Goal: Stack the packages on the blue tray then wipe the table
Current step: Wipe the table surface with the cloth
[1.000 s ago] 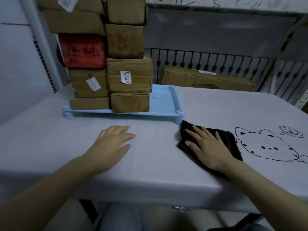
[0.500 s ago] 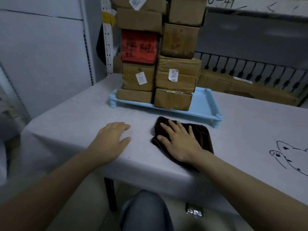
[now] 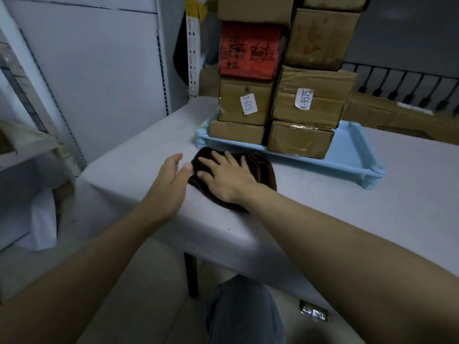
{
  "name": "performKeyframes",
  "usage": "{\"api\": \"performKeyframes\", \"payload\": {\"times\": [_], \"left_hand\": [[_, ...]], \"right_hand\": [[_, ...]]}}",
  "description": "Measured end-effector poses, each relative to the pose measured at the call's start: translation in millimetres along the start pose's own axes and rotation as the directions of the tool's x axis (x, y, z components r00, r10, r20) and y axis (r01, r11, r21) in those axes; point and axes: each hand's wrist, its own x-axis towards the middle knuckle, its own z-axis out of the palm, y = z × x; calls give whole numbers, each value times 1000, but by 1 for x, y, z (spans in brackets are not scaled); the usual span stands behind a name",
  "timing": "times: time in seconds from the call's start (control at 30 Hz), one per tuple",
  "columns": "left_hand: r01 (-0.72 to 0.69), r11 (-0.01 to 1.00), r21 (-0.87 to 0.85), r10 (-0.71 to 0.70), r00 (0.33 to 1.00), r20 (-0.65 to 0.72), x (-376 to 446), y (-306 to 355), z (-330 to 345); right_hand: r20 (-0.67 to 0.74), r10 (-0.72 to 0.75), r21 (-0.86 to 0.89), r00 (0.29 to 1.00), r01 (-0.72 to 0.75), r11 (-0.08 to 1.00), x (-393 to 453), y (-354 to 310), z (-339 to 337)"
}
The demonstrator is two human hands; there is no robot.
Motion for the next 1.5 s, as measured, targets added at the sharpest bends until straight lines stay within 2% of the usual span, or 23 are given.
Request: {"api": "performKeyframes", "payload": {"times": [0.2,0.3,0.4,0.5,0.63,0.77,0.83,0.93,1.03,1.1,1.17,1.23,1.37,1.5], "left_hand": [[23,999,-48,-28,992,-125,0,4,-2],[-12,994,111,30,986,-162,-8,7,-2],[-145,957,251,175,979,-103,-17,18,12],[-286,905,314,295,955,21,-24,42,48],[-406,862,304,354,911,213,-36,83,113],[-503,825,260,387,836,389,-48,114,175],[-535,808,248,398,805,440,-52,125,201],[-598,764,241,433,753,496,-55,137,232],[-664,699,265,489,714,501,-51,143,250],[-684,669,291,530,713,458,-44,144,256],[-688,642,337,551,720,421,-37,144,255],[-697,610,377,567,716,408,-32,142,255],[-707,598,379,586,708,395,-26,140,258],[-708,606,363,607,706,365,-21,138,262]], "right_hand": [[47,-334,-15,941,335,942,-38,-12,5],[41,-410,-9,911,411,912,-67,3,6],[2,-426,-6,905,426,905,-101,22,5],[-36,-397,14,917,397,918,-137,45,4],[-91,-308,55,947,313,948,-183,91,-2],[-111,-74,59,991,81,995,-236,155,-16],[-116,75,45,990,-71,996,-262,191,-23],[-152,291,52,945,-286,957,-292,246,-33],[-203,500,75,842,-496,865,-300,289,-39],[-223,595,92,772,-591,802,-290,303,-41],[-207,609,94,766,-604,792,-271,305,-43],[-176,563,100,808,-554,827,-247,301,-45],[-129,392,62,911,-387,920,-219,281,-46],[-142,203,22,969,-202,979,-241,257,-34]]}}
